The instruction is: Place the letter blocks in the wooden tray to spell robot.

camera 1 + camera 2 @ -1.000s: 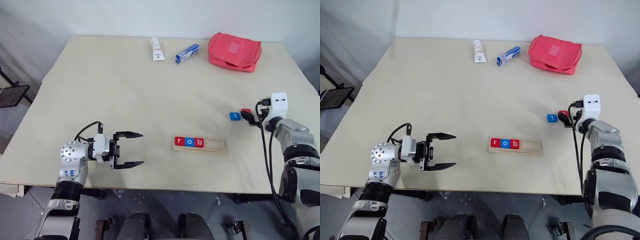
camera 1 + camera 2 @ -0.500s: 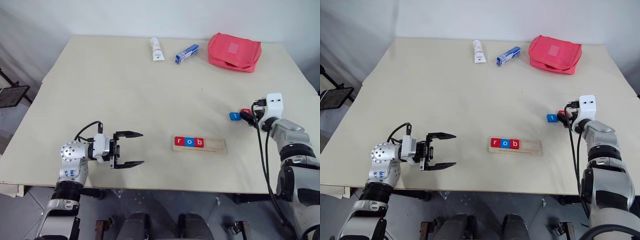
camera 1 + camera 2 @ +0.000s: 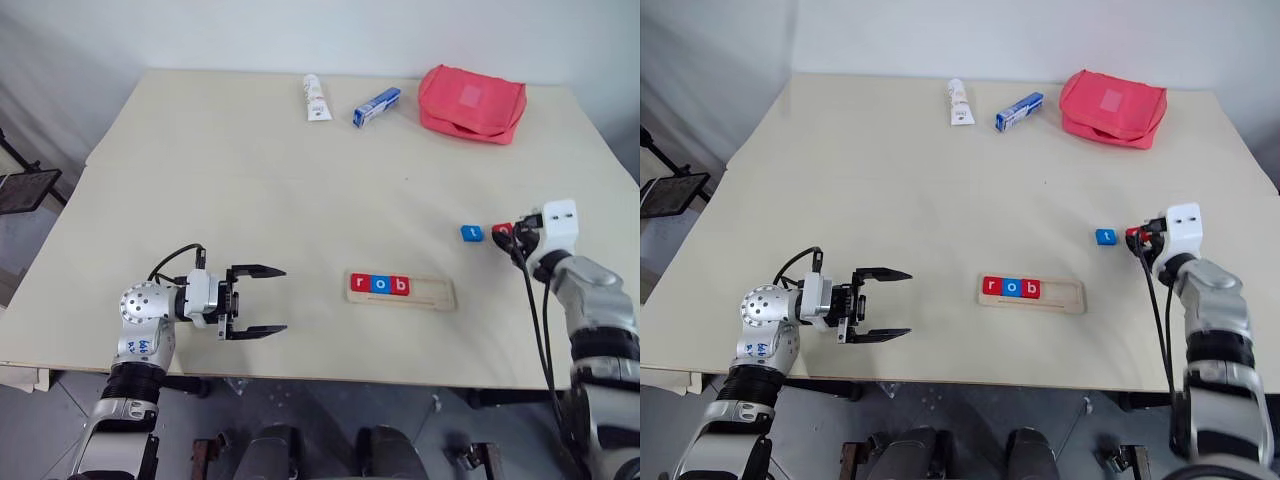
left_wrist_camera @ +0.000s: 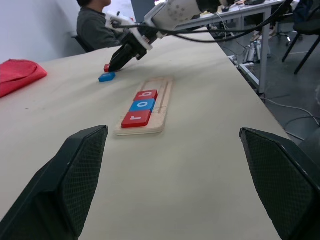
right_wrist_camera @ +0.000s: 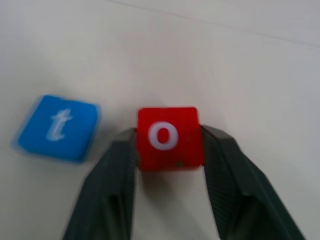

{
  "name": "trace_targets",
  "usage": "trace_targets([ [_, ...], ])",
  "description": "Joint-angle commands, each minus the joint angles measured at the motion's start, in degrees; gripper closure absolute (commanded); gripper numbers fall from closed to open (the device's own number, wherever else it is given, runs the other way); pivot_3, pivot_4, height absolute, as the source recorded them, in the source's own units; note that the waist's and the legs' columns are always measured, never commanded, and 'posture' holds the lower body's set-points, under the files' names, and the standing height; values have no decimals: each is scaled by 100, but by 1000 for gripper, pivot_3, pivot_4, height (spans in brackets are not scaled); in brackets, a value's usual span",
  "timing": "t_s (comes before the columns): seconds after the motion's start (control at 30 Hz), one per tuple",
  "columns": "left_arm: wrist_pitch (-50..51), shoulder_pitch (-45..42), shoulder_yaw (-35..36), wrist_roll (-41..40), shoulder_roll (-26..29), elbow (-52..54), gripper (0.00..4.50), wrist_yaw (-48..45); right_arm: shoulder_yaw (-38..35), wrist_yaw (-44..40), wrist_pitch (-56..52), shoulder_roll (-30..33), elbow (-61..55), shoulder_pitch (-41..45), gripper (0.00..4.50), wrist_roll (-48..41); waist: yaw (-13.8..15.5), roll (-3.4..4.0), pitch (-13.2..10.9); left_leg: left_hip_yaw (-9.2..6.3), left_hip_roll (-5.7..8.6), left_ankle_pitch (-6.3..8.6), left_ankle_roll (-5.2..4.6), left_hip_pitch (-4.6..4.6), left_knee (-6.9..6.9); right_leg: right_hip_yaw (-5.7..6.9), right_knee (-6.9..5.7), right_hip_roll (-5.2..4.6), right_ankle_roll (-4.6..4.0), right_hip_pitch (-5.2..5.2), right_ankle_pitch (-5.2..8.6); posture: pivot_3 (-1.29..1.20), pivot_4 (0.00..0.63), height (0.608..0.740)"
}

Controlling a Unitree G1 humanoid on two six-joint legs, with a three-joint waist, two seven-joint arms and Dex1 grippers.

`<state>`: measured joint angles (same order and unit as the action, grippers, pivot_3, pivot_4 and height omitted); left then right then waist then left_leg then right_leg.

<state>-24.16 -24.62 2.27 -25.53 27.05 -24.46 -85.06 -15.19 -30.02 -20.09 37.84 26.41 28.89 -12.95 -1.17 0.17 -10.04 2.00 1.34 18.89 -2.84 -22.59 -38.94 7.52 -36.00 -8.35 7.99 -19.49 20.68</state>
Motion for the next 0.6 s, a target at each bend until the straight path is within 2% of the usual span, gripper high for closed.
trace_targets([
  [0.03,-55,-98,57,-139,-31,-93,0,-165,-435,319,-1054,35,-2173,-726,3040,-424,33,1,0,4,0,0,0,-1,0,-1,2,-1,0,-2,0,0,150,740],
  [0.13,-74,-136,80,-172,-34,-195,0,-284,-680,716,-1829,-147,-3394,-1271,3040,-649,51,1,0,10,0,0,0,2,-1,-6,5,0,0,0,0,0,150,740],
  [0.2,-76,-158,115,-221,-20,-277,0,-361,-881,1093,-2487,-482,-4741,-1996,3040,-879,103,2,1,10,-2,0,0,8,-2,-9,3,2,0,2,0,0,150,740],
  [0.3,-34,-178,154,-330,12,-319,0,-428,-1013,1482,-3050,-901,-5854,-2677,3040,-1033,152,2,1,1,-4,2,6,10,4,-12,-1,7,0,0,0,0,150,740],
  [0.43,191,-157,159,-490,59,-199,0,-496,-1068,1784,-3344,-1305,-6347,-3135,3040,-1098,145,2,1,6,12,0,-2,11,-2,-24,0,-1,0,4,0,0,150,740],
  [0.6,253,-143,75,-469,171,-134,0,-623,-1211,1943,-3324,-1509,-6408,-3389,3040,-1076,122,2,1,9,12,-1,-3,18,-1,-30,0,1,1,6,0,0,150,740],
])
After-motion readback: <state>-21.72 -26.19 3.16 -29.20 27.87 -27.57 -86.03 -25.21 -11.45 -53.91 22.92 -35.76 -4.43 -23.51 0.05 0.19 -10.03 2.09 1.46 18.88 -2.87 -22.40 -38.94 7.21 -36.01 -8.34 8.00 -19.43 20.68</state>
